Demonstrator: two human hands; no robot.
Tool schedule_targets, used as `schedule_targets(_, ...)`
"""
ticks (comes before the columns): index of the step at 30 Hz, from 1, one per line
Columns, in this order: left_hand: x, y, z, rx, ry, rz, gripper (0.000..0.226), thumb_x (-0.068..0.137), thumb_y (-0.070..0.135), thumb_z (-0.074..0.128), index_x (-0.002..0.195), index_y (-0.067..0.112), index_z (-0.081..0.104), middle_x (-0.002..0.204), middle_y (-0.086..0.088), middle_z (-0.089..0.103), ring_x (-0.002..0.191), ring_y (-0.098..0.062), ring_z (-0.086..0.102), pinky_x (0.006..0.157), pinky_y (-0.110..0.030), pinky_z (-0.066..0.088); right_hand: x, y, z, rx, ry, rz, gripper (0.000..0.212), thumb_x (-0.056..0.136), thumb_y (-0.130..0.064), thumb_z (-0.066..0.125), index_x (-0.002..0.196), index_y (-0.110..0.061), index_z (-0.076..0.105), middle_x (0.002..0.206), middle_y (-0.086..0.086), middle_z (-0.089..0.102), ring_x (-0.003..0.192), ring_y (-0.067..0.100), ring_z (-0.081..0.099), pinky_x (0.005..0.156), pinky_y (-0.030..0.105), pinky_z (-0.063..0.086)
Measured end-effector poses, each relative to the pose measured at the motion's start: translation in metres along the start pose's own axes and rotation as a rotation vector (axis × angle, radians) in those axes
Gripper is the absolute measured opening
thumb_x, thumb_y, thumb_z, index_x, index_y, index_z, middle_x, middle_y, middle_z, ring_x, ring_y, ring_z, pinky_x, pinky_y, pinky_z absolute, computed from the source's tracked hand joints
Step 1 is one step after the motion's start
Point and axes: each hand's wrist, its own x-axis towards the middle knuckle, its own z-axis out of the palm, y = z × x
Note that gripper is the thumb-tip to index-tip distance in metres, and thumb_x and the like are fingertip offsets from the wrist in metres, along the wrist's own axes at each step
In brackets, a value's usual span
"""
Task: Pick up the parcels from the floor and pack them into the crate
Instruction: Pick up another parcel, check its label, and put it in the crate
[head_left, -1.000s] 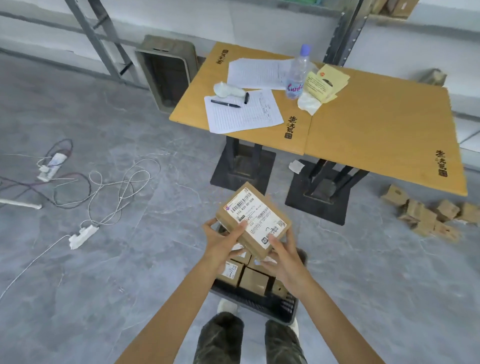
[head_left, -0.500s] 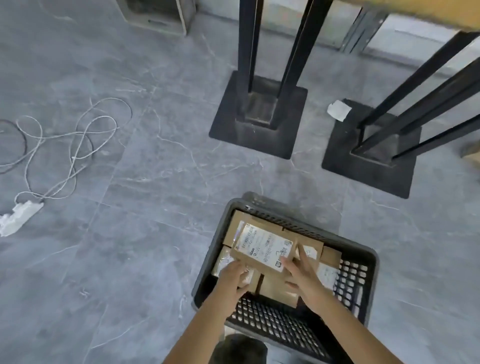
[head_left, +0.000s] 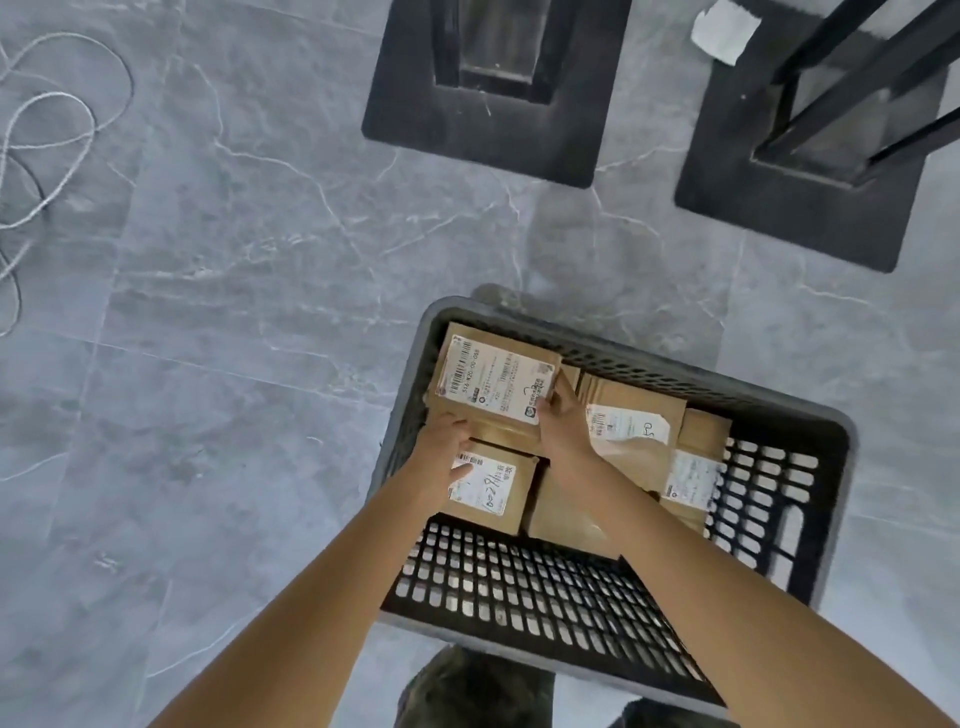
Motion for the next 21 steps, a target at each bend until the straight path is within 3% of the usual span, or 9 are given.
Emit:
schedule_targets(3,-0.004,0.006,-0.008,0.098,0.061,-0.07,0.033,0.094,0.011,0.053,0.127,0.009,0.053,0.123,-0.004,0.056,0.118,-0.019,0.051,0.085,-0.031,0.046,-0.004,-0.013,-0.007,-0.128,-0.098,-0.028,0.054,0.102,-0.015,0.038,0.151,-0.029,0.02,0.147,0.002,0.043,0.128,0.026,0.048,0.106,0.035,0.039)
schedule_targets(5,-0.011,0.013,-0.012,0.18,0.09,-0.083,0.025,0.092,0.014,0.056,0.116,0.01,0.056,0.111,-0.003,0.058,0.108,-0.018,0.052,0.087,-0.033,0.048,-0.008,-0.024,-0.012,-0.246,-0.125,-0.04,0.054,0.103,-0.02,0.035,0.152,-0.03,0.014,0.15,0.005,0.038,0.132,0.028,0.044,0.105,0.033,0.037)
schedule_targets(7,-0.026,0.022,-0.014,0.351,0.134,-0.023,0.018,0.094,0.017,0.049,0.108,0.009,0.058,0.099,-0.003,0.06,0.098,-0.02,0.057,0.088,-0.034,0.05,-0.022,-0.038,-0.02,-0.388,-0.074,-0.117,0.051,0.102,-0.024,0.035,0.15,-0.029,0.02,0.15,0.009,0.034,0.134,0.032,0.04,0.107,0.041,0.039)
schedule_targets(9,-0.051,0.032,-0.011,0.582,0.202,0.089,0.026,0.097,0.016,0.039,0.107,0.008,0.061,0.087,-0.002,0.061,0.073,-0.013,0.057,0.068,-0.023,0.049,-0.05,-0.053,-0.035,-0.526,0.015,-0.27,0.043,0.101,-0.02,0.037,0.144,-0.02,0.033,0.142,0.013,0.04,0.129,0.032,0.041,0.099,0.045,0.045)
schedule_targets(11,-0.089,0.042,-0.004,0.727,0.206,0.171,0.031,0.096,0.013,0.035,0.111,0.012,0.062,0.087,0.002,0.062,0.06,-0.008,0.049,0.055,-0.018,0.04,-0.088,-0.075,-0.052,-0.564,0.039,-0.397,0.035,0.1,-0.015,0.038,0.134,-0.015,0.044,0.13,0.011,0.05,0.12,0.027,0.047,0.09,0.037,0.048)
schedule_targets(14,-0.16,0.072,0.02,0.758,0.06,0.4,0.03,0.094,0.01,0.041,0.111,0.018,0.064,0.119,-0.002,0.063,0.085,-0.014,0.062,0.062,-0.019,0.045,-0.153,-0.122,-0.088,-0.457,0.044,-0.511,0.033,0.099,-0.013,0.04,0.13,-0.013,0.054,0.127,0.006,0.057,0.119,0.019,0.051,0.096,0.026,0.044)
schedule_targets(17,-0.244,0.125,0.048,0.701,0.062,0.716,0.028,0.095,0.005,0.043,0.106,0.018,0.066,0.106,0.003,0.065,0.09,-0.01,0.062,0.075,-0.02,0.048,-0.211,-0.182,-0.133,-0.384,0.124,-0.651,0.031,0.1,-0.012,0.041,0.125,-0.013,0.058,0.123,0.003,0.062,0.116,0.012,0.053,0.095,0.013,0.04)
schedule_targets(19,-0.299,0.165,0.066,0.712,0.075,0.919,0.027,0.095,0.007,0.043,0.107,0.02,0.065,0.106,0.005,0.066,0.098,-0.012,0.062,0.087,-0.028,0.05,-0.246,-0.226,-0.164,-0.359,0.181,-0.719,0.029,0.1,-0.014,0.041,0.123,-0.013,0.059,0.121,0.002,0.062,0.115,0.013,0.052,0.091,0.006,0.036)
schedule_targets(21,-0.363,0.203,0.084,0.717,0.095,1.091,0.026,0.096,0.01,0.042,0.109,0.018,0.063,0.106,0.005,0.066,0.1,-0.012,0.06,0.089,-0.032,0.049,-0.284,-0.273,-0.199,-0.33,0.258,-0.772,0.028,0.1,-0.014,0.041,0.119,-0.013,0.062,0.119,0.002,0.064,0.114,0.017,0.053,0.095,0.017,0.039)
